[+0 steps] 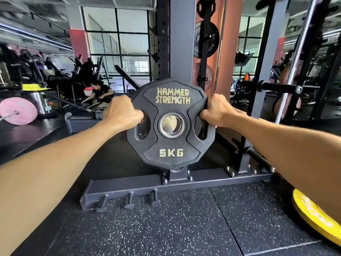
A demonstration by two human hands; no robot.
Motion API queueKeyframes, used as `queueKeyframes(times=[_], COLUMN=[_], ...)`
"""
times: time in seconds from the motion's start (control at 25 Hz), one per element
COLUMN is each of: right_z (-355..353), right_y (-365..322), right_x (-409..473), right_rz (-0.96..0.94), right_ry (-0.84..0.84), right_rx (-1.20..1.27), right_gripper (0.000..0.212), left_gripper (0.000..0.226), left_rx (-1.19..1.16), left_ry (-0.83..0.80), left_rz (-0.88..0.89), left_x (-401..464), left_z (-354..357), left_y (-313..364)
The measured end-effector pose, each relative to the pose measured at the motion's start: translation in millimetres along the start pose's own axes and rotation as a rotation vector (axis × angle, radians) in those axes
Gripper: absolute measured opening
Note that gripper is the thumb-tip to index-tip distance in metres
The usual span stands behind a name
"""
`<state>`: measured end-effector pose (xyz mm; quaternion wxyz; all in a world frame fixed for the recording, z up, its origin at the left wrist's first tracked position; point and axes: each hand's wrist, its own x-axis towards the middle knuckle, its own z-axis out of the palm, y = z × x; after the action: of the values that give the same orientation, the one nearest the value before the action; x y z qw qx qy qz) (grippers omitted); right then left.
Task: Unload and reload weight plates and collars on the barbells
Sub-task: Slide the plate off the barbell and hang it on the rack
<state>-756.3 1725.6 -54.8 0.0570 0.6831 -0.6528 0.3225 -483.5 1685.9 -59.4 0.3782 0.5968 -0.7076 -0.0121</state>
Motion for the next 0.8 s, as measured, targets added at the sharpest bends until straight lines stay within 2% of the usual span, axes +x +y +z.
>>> queueKeyframes(times=[0.12,0.24,0.4,0.8], right_z=[-36.7,-92.3,-194.5,-464.5], right_y=[-14.0,-30.8,-57.5,-132.6], right_x=[42.5,102.5,200.9,386.3], right_rz=[-0.026,-0.035,-0.084,-0.073], right_ry=[-0.057,-0.07,-0.019,0.055], right_rx=[-0.018,-0.023,0.065,0.065], right_gripper=[0.03,0.03,0.015,0.019], left_gripper=[0.018,0.024,0.024,0.031], left_rx=[0.014,0.022,0.057,0.048], left_ry=[-0.062,-0.054,0.027,0.072], left_rz=[-0.024,-0.04,-0.014,0.028], left_x=[39.4,94.5,191.1,369.1], left_z=[-32.6,-77.1,-165.1,-383.0], left_y=[29.2,65.3,140.2,332.1])
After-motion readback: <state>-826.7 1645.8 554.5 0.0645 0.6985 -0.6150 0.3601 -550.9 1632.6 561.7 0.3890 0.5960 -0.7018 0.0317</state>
